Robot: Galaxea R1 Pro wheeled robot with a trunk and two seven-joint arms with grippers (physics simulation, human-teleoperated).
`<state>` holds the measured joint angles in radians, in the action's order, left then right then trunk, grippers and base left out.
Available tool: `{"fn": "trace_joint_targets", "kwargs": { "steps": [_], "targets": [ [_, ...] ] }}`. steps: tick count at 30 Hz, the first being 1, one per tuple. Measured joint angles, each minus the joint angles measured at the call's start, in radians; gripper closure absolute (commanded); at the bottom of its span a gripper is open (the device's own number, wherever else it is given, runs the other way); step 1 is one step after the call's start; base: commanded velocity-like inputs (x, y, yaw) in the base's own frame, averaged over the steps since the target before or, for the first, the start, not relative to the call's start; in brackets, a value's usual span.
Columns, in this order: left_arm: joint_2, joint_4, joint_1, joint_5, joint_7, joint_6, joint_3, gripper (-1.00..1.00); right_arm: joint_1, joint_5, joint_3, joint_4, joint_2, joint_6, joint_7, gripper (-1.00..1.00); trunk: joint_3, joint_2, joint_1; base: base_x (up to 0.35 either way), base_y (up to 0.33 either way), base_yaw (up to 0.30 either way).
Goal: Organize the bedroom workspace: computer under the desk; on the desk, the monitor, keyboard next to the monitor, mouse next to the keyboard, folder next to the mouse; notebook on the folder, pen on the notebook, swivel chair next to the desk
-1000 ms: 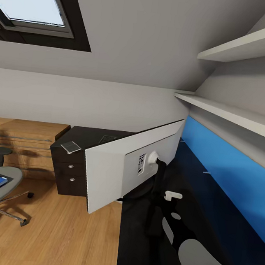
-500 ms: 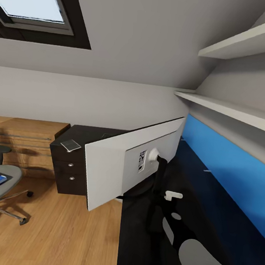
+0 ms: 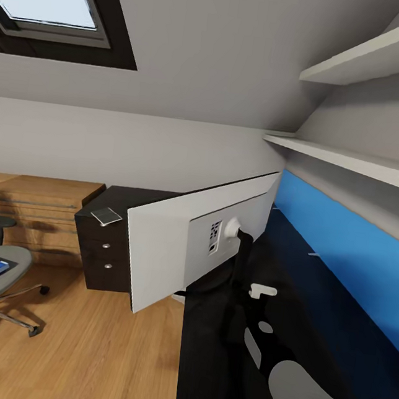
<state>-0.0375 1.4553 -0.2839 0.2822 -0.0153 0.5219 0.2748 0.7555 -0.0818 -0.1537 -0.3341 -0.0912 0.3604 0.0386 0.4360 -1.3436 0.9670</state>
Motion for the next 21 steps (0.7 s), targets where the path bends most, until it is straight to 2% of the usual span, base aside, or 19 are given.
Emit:
{"fn": "trace_joint_targets", "kwargs": {
  "steps": [21],
  "targets": [
    [0.002, -0.037, 0.000, 0.000, 0.000, 0.000, 0.002, -1.00, 0.000, 0.004, 0.000, -0.001, -0.008, 0.007, 0.002, -1.00, 0.000, 0.000, 0.000, 0.000, 0.000, 0.000]
  ]
}}
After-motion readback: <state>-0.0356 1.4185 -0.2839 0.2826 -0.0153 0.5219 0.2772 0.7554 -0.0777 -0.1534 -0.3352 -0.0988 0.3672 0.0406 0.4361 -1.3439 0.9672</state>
